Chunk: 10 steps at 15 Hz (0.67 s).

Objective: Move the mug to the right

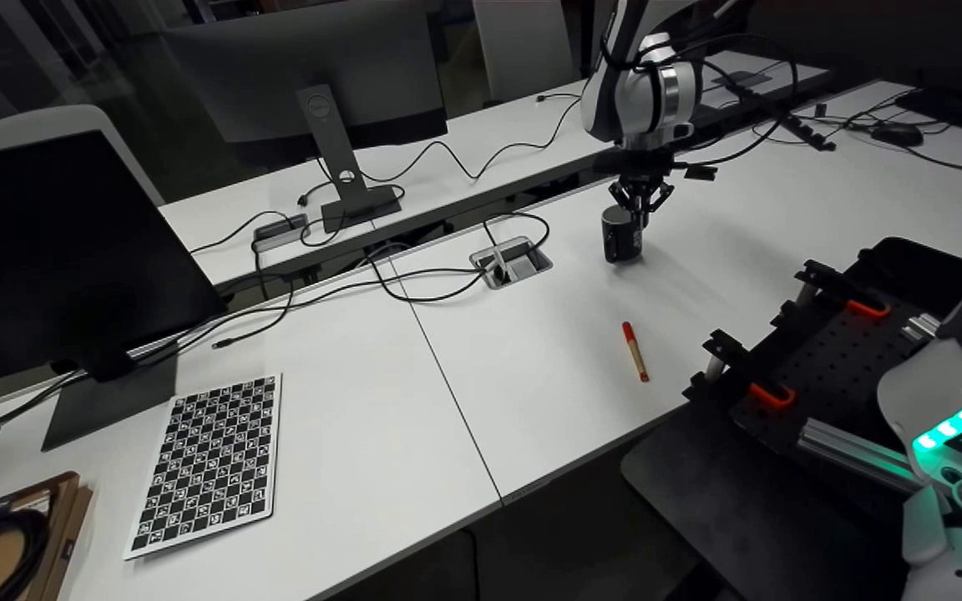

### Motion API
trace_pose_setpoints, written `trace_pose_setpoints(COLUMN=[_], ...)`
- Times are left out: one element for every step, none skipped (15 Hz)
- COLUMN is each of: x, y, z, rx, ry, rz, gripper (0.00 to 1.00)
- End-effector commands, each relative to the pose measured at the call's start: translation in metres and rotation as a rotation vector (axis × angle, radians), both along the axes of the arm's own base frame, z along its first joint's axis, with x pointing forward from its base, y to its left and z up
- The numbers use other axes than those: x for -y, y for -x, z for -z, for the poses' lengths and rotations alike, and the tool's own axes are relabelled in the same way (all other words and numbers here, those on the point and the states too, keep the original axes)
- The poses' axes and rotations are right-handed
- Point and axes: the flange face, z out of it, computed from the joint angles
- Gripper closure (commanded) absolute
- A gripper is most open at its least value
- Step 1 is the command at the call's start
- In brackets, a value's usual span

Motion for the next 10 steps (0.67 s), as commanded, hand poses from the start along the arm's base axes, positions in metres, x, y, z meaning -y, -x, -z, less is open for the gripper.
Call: trace_pose_setpoints(x=[0.023, 0.028, 0.032, 0.034, 0.036, 0.034, 0.033, 0.031, 0.029, 0.027], y=[0.001, 0.003, 0.006, 0.008, 0.01, 0.01, 0.011, 0.012, 0.012, 0.013], z=[0.007, 0.01, 0.013, 0.018, 0.021, 0.022, 0.023, 0.025, 0.026, 0.027], rx=[-0.001, 0.001, -0.001, -0.005, -0.008, -0.006, -0.008, -0.011, -0.015, -0.019], ry=[-0.019, -0.026, -0.033, -0.041, -0.046, -0.056, -0.064, -0.068, -0.071, -0.072], rz=[0.039, 0.061, 0.073, 0.081, 0.09, 0.093, 0.095, 0.094, 0.092, 0.088], gripper=[0.98, 0.98, 0.98, 0.98, 0.98, 0.98, 0.98, 0.98, 0.98, 0.98])
